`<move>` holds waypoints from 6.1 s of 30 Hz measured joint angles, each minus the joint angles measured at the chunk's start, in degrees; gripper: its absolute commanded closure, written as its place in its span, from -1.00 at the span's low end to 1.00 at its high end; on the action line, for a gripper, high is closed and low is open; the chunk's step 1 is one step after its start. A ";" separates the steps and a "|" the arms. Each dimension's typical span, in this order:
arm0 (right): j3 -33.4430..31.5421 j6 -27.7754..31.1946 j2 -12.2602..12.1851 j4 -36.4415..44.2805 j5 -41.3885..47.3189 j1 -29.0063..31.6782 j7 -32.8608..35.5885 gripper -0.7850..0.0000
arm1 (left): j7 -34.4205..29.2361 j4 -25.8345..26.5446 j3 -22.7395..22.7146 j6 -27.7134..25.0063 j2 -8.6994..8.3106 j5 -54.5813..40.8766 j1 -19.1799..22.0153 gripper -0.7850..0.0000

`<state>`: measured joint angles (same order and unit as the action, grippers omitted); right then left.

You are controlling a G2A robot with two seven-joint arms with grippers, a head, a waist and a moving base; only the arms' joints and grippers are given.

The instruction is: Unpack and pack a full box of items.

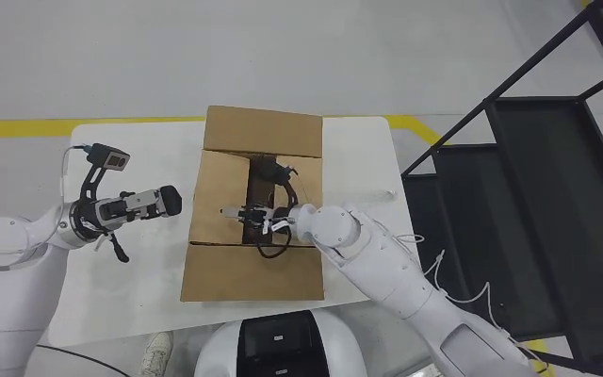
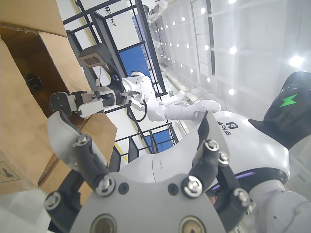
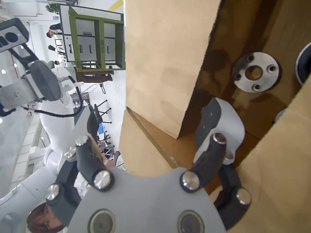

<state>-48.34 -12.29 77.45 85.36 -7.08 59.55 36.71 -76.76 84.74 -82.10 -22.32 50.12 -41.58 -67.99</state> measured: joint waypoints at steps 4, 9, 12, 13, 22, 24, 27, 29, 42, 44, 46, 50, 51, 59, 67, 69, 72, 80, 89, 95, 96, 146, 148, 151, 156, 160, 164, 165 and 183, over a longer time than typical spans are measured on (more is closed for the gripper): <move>1.94 1.20 0.99 -3.43 2.36 -1.75 0.29 -1.00 | -0.05 0.28 -0.26 0.07 0.02 0.08 -0.17 -1.00; 3.25 5.29 2.48 -7.81 8.39 -3.82 0.48 -1.00 | -0.28 0.68 -0.91 0.10 0.01 -0.20 -0.62 -1.00; 2.34 8.40 2.80 -9.41 11.35 -4.49 0.67 -1.00 | -0.43 0.74 -1.28 0.12 0.00 -0.55 -0.92 -1.00; 1.64 9.48 2.78 -9.39 12.39 -4.29 0.73 -1.00 | -0.49 0.79 -1.36 0.10 0.01 -0.69 -1.00 -1.00; -4.97 21.90 1.58 -5.58 24.53 -0.54 8.89 -1.00 | -2.43 1.85 -1.48 -0.86 0.26 -3.30 -1.08 -1.00; -4.08 22.80 1.86 -5.52 24.64 -0.97 8.91 -1.00 | -3.42 2.22 -1.54 -1.44 0.34 -4.62 -1.02 -1.00; -1.78 24.80 2.70 -6.51 25.99 -2.14 8.81 -1.00 | -3.90 2.88 -2.69 -1.38 0.31 -6.45 -0.99 -1.00; -0.30 26.56 3.35 -7.57 27.10 -3.00 8.41 -1.00 | -4.24 3.25 -3.79 -0.98 0.22 -7.46 -1.14 -1.00; 14.16 32.19 10.41 -16.75 26.01 -9.43 -2.55 -1.00 | -4.21 2.61 -5.24 -1.03 0.62 -9.21 1.13 -1.00; 16.01 31.96 11.66 -18.38 25.30 -10.59 -4.73 -1.00 | -3.57 1.73 -3.89 -1.64 0.89 -8.78 2.04 -1.00; 17.54 31.88 12.97 -20.76 24.55 -11.96 -6.49 -1.00 | -3.46 1.29 -3.01 -1.73 1.10 -8.92 2.72 -1.00; 18.94 32.13 14.87 -24.36 23.19 -13.97 -9.09 -1.00 | -3.03 1.01 -2.85 -2.05 1.26 -8.57 3.15 -1.00; 18.95 32.12 15.13 -24.79 22.36 -14.36 -9.63 -1.00 | -2.79 1.00 -3.18 -2.33 1.26 -8.30 3.09 -1.00; 15.48 25.55 13.49 -19.27 16.08 -13.00 -8.71 -1.00 | -0.41 0.34 -6.59 -4.51 1.08 -7.29 0.49 -1.00; 8.13 20.11 9.41 -6.57 13.30 -5.83 -0.71 -1.00 | 2.16 3.32 -11.01 -7.37 1.07 -9.52 -4.01 -1.00; 5.92 19.24 8.26 -3.70 12.01 -3.64 1.53 -1.00 | 2.71 4.61 -12.86 -7.93 1.00 -9.82 -5.36 -1.00; 2.49 18.66 6.67 -0.06 10.41 -0.59 4.61 -1.00 | 3.03 6.86 -15.57 -8.24 0.90 -10.57 -7.56 -1.00; -8.15 20.85 2.79 7.56 10.39 8.23 13.12 -1.00 | 0.14 12.39 -17.50 -4.26 0.65 -8.57 -9.78 -1.00; -22.54 25.10 -0.98 13.75 14.28 18.02 21.78 -1.00 | 0.23 12.60 -9.48 4.92 0.66 1.84 -3.75 -1.00; -29.22 27.72 -2.44 16.06 18.09 22.56 23.94 -1.00 | 4.51 6.46 -4.10 7.22 1.21 6.77 1.18 -1.00; -29.98 28.02 -2.64 16.30 18.37 23.15 23.98 -1.00 | 5.71 4.76 -3.36 7.46 1.33 7.43 2.03 -1.00; -27.98 25.26 -6.16 20.44 15.78 23.10 18.37 -1.00 | 4.38 -15.72 8.80 5.91 5.49 7.81 13.10 -1.00; -28.77 25.34 -6.35 20.44 15.92 23.63 17.45 -1.00 | 3.39 -11.58 10.09 7.60 5.52 10.40 13.91 -1.00; -30.20 25.50 -6.66 20.78 16.28 24.84 16.47 -1.00 | 2.94 -8.00 13.49 10.27 6.05 14.36 16.42 -1.00; -32.53 25.69 -7.15 20.81 17.37 27.13 14.95 -1.00 | 2.80 -9.96 22.57 12.35 8.41 19.13 23.70 -1.00; -33.42 26.02 -7.43 20.57 18.28 28.42 14.34 -1.00 | 2.84 -16.38 30.71 10.05 11.59 18.23 29.82 -1.00; -33.65 26.35 -7.66 20.30 18.73 29.17 14.09 -1.00 | 4.13 -25.00 37.61 6.99 15.25 16.13 34.66 -1.00; -33.66 26.40 -7.73 20.20 18.83 29.32 14.03 -1.00 | 4.98 -27.67 39.35 6.25 16.35 15.78 35.83 -1.00; -33.46 27.13 -8.77 21.75 19.16 30.75 15.14 -1.00 | 7.20 -51.36 50.90 -2.11 30.01 9.83 43.47 -1.00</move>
<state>-81.80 14.84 68.68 107.11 12.08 90.30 51.85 -69.55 33.38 -31.20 -24.43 80.13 -31.76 -24.52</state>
